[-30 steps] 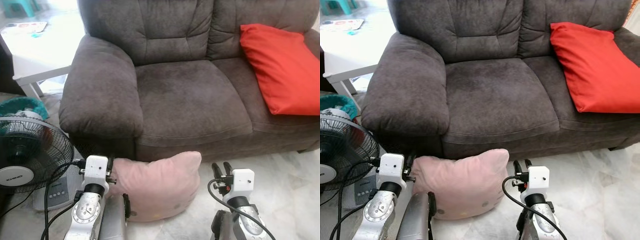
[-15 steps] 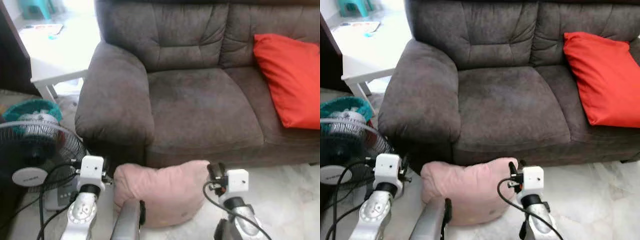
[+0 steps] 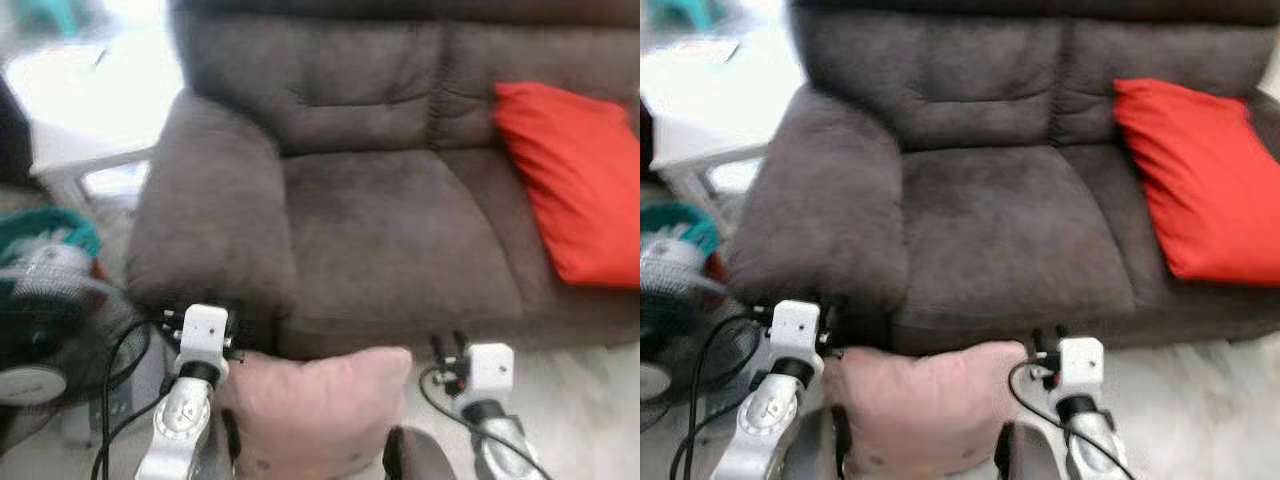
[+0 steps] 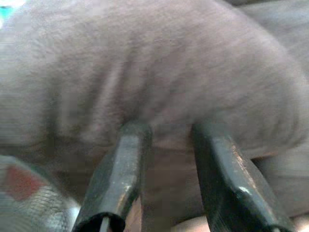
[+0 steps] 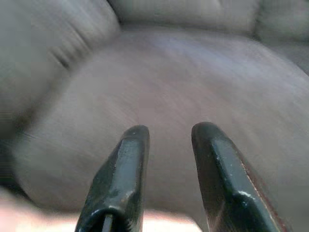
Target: Move the pillow to the sofa from floor
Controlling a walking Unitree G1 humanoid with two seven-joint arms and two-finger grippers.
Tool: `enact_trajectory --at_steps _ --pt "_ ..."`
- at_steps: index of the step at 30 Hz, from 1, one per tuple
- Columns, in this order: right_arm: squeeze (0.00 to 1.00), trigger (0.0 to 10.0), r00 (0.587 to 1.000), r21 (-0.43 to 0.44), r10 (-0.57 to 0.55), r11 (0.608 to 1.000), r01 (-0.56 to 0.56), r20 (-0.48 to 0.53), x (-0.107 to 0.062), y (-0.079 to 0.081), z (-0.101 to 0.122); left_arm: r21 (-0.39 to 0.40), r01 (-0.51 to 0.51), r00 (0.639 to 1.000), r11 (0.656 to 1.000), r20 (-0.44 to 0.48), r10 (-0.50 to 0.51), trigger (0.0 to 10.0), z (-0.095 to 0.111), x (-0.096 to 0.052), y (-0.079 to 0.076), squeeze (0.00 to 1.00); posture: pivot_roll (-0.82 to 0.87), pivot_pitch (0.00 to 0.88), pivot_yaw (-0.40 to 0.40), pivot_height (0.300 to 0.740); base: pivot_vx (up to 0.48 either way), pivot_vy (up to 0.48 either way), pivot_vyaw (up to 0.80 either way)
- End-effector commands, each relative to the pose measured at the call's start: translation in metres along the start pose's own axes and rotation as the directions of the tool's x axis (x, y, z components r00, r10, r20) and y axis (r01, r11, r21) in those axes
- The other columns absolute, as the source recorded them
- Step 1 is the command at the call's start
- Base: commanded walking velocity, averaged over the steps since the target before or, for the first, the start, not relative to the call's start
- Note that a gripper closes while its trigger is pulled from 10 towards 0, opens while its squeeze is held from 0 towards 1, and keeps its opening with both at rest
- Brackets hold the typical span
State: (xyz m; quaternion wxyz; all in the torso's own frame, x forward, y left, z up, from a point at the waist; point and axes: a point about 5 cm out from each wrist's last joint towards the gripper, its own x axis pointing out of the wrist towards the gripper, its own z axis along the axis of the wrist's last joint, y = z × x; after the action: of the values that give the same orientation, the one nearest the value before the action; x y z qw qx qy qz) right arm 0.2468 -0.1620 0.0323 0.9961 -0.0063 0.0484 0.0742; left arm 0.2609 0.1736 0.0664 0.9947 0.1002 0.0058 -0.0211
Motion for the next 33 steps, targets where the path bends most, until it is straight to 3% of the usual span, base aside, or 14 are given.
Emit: enact_trajectory --at_steps 1,4,5,13,17,18,19,20,21,22,24,27,31,33 --pt "0.0 10.0 0.998 -0.02 -0.033 0.999 0.033 -0.046 -0.01 -0.013 -0.008 -0.03 0.0 0.999 1.0 -0.041 -0.001 10.0 -0.007 0.0 -0.003 0.0 0.07 0.056 -0.052 0.494 0.0 0.0 0.8" --pt "0.0 10.0 0.998 -0.032 -0.028 0.999 0.026 -0.062 -0.012 -0.013 -0.012 -0.019 0.037 0.996 0.999 -0.085 -0.038 10.0 -0.014 -0.002 -0.008 0.0 0.07 0.055 -0.051 0.494 0.0 0.0 0.72" --pt "0.0 10.0 0.997 -0.034 -0.027 0.999 0.025 -0.067 -0.012 -0.014 -0.013 -0.016 0.054 0.988 0.998 -0.142 -0.056 10.0 -0.024 -0.003 -0.01 0.0 0.07 0.056 -0.051 0.494 0.0 0.0 0.42" --pt "0.0 10.0 0.993 -0.031 -0.047 0.999 0.044 -0.108 -0.013 -0.023 -0.025 -0.103 0.009 0.97 0.995 -0.241 -0.033 10.0 -0.042 -0.006 -0.004 0.0 0.06 0.054 -0.052 0.494 0.0 0.0 0.0" --pt "0.0 10.0 0.994 -0.031 -0.05 0.998 0.047 -0.101 -0.012 -0.025 -0.025 -0.18 0.001 0.954 0.984 -0.294 -0.054 10.0 -0.05 0.0 0.0 0.0 0.05 0.056 -0.053 0.494 0.0 0.0 0.0" --pt "0.0 10.0 0.994 -0.035 -0.051 0.998 0.048 -0.094 -0.011 -0.025 -0.024 -0.211 -0.034 0.945 0.977 -0.324 -0.037 10.0 -0.051 0.006 0.007 0.0 0.04 0.058 -0.056 0.494 0.0 0.0 0.0" --pt "0.0 10.0 0.995 -0.03 -0.058 0.998 0.056 -0.081 -0.009 -0.027 -0.022 -0.291 -0.082 0.934 0.953 -0.356 -0.028 10.0 -0.053 0.013 0.015 0.0 0.04 0.062 -0.057 0.494 0.0 0.0 0.0" --pt "0.0 10.0 0.995 -0.03 -0.058 0.998 0.056 -0.081 -0.009 -0.027 -0.022 -0.291 -0.082 0.934 0.953 -0.356 -0.028 10.0 -0.053 0.013 0.015 0.0 0.04 0.062 -0.057 0.494 0.0 0.0 0.0" --pt "0.0 10.0 0.995 -0.024 -0.063 0.998 0.061 -0.071 -0.008 -0.028 -0.019 -0.287 -0.068 0.922 0.955 -0.385 -0.05 10.0 -0.054 0.018 0.018 0.31 0.05 0.067 -0.06 0.494 0.0 0.0 0.0" --pt "0.0 10.0 0.996 -0.023 -0.062 0.998 0.061 -0.07 -0.007 -0.028 -0.019 -0.263 -0.039 0.918 0.964 -0.39 -0.069 10.0 -0.054 0.02 0.018 1.0 0.04 0.072 -0.062 0.494 0.0 0.0 0.0" --pt "0.0 10.0 0.996 -0.027 -0.058 0.998 0.056 -0.069 -0.007 -0.028 -0.018 -0.241 0.001 0.914 0.971 -0.393 -0.099 10.0 -0.055 0.022 0.016 1.0 0.04 0.076 -0.065 0.494 0.0 0.0 0.0" --pt "0.0 10.0 0.997 -0.031 -0.052 0.998 0.05 -0.058 -0.004 -0.027 -0.015 -0.193 0.113 0.874 0.975 -0.447 -0.19 10.0 -0.063 0.025 0.008 1.0 0.02 0.094 -0.071 0.494 0.0 0.0 0.0" --pt "0.0 10.0 0.997 -0.035 -0.053 0.998 0.052 -0.047 -0.006 -0.03 -0.013 -0.239 0.165 0.847 0.957 -0.463 -0.262 10.0 -0.066 0.027 -0.002 1.0 0.0 0.118 -0.079 0.494 0.0 0.0 0.0" --pt "0.0 10.0 0.997 -0.043 -0.06 0.997 0.058 -0.043 -0.011 -0.033 -0.011 -0.21 0.193 0.823 0.958 -0.498 -0.275 10.0 -0.073 0.023 -0.006 1.0 -0.02 0.138 -0.085 0.494 0.0 0.0 0.0"
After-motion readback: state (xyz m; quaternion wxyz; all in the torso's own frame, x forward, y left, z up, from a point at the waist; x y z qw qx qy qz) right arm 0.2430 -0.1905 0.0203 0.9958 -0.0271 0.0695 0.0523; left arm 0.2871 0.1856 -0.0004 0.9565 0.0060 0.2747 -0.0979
